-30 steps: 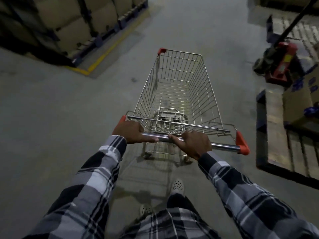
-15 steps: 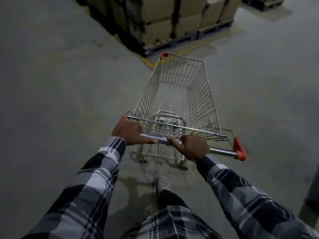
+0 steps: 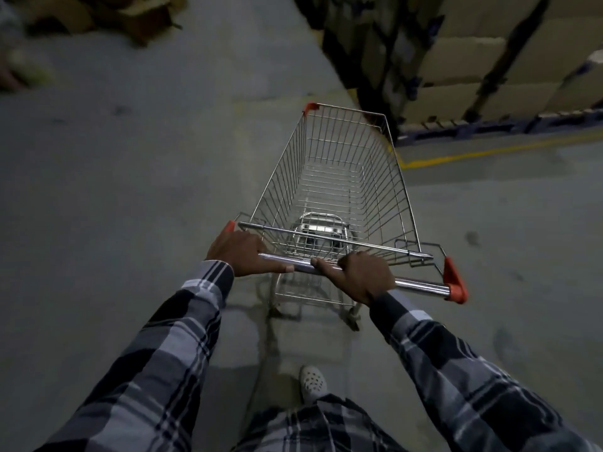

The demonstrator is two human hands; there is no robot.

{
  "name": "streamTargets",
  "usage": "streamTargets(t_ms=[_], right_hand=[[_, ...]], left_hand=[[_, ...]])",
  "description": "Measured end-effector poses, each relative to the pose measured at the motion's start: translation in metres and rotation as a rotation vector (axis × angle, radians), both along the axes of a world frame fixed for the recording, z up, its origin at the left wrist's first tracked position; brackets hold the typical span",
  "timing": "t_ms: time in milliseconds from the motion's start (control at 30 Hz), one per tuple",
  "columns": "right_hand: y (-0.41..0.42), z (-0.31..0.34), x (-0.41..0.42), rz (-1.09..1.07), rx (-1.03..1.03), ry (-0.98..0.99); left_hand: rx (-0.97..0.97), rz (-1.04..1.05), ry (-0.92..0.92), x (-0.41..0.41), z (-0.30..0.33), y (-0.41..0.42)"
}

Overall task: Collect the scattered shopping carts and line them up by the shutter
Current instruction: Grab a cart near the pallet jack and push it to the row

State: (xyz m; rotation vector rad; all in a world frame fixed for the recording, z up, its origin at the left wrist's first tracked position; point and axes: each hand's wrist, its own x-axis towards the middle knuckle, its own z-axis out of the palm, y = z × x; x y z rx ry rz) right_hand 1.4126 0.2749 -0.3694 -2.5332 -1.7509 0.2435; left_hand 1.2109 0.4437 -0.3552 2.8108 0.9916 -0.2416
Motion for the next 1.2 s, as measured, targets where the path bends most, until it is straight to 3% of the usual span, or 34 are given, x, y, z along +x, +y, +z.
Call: streamTargets(t_ms=[333,800,1200], right_hand=[[0.220,0.005,-0.007,0.315,-0.006,0.054],[0.552,0.009,-0.122,0.660,0.041,-0.053],[0.848,0.002,-0.231,0.939,0.050,-0.026]], left_hand=[[-0.003,0.302,0.019,-0.052,-0.005,0.149],[-0.061,0.615,-0.027,-0.182,0.002,0.402],[-0.008,0.931,0.020,-0.278,0.005,0.605]])
